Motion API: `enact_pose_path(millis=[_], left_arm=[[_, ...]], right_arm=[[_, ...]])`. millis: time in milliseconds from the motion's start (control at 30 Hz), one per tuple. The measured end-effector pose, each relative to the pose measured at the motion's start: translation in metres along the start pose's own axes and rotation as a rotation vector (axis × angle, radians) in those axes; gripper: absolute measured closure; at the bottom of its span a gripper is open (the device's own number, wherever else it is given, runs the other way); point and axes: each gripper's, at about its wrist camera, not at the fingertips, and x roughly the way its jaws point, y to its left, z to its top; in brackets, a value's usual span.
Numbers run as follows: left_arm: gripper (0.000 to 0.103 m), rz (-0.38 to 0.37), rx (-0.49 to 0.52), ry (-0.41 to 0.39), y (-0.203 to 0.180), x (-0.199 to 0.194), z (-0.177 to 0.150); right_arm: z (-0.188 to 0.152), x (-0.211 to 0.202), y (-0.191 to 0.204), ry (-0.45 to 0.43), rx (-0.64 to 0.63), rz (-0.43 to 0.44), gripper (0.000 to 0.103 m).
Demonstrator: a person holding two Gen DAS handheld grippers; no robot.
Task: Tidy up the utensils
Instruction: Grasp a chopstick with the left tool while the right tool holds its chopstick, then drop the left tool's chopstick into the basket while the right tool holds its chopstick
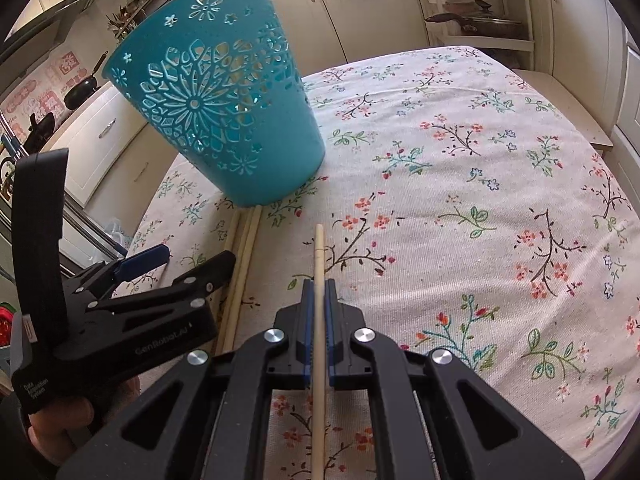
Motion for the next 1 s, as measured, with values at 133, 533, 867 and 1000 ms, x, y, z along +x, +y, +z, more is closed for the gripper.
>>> enact_pose_path(millis=[133, 533, 867, 1000], left_arm=[[0.071, -0.031, 0.019, -0.010, -0.004, -0.001, 0.006], [0.098, -0.275, 0.043, 0.075, 0.015, -0.045, -0.003], [0.098, -0.405, -0.072, -0.310, 0.045, -0.179, 0.089], [0.098, -0.329, -0.155, -0.509, 0.050, -0.200, 0.136]], right_arm=[[0.000, 0.002, 0.005, -0.017, -0.036, -0.031, 0.097], [-0.003, 0.002, 0.007, -0.032, -0.049, -0.042, 0.097], [-0.002, 0.001, 0.002, -0.031, -0.023, -0.024, 0.097], [-0.001, 0.001, -0.001, -0.030, -0.018, -0.018, 0.097]])
